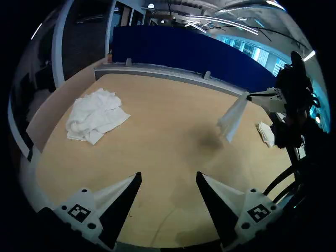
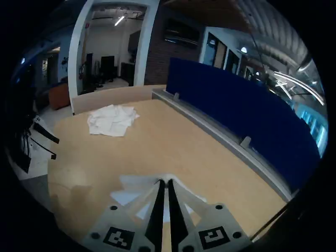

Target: Fold towel

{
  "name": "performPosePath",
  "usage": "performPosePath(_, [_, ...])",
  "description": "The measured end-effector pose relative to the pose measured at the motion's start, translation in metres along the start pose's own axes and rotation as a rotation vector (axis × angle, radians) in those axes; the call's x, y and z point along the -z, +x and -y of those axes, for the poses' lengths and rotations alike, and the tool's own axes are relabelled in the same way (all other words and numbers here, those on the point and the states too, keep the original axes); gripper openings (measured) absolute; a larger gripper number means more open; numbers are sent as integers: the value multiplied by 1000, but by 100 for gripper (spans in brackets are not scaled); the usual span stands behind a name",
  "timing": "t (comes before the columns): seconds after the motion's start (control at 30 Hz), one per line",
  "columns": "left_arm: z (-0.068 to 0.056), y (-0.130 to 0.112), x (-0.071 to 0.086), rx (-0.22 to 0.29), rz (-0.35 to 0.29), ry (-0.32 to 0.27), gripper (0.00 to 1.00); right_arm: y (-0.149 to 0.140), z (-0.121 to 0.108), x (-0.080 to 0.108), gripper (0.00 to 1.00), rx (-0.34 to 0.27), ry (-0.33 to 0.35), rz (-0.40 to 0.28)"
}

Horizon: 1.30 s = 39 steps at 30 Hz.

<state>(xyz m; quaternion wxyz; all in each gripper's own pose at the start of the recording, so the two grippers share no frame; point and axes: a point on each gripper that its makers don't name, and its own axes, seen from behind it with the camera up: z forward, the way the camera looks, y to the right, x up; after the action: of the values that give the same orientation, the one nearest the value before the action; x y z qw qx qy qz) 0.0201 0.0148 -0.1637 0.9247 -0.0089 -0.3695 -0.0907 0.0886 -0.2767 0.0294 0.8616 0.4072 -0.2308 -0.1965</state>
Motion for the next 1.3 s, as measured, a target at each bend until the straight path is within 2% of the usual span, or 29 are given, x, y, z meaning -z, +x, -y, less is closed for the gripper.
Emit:
performPosePath(0.37, [-10,1,3,-15,-6,-25,96,2,-15,20,6,-25,-33,-13])
performPosePath(0.6, [-14,1,3,-27,-4,-32,96,-5,-36,37,6,-32,-55,-5])
performPosePath(0.8, [-16,3,1,-27,-3,-29,96,-18,-67,56,6,-44,-81,10])
performPosePath(1.07, [-17,2,1,-23,10,-19,96,-42,-119,78,6,-76,-126,30])
performPosePath(1.3, [-19,-3,1,-39,31,-4,96,-66,-167,96,6,-81,-173,61])
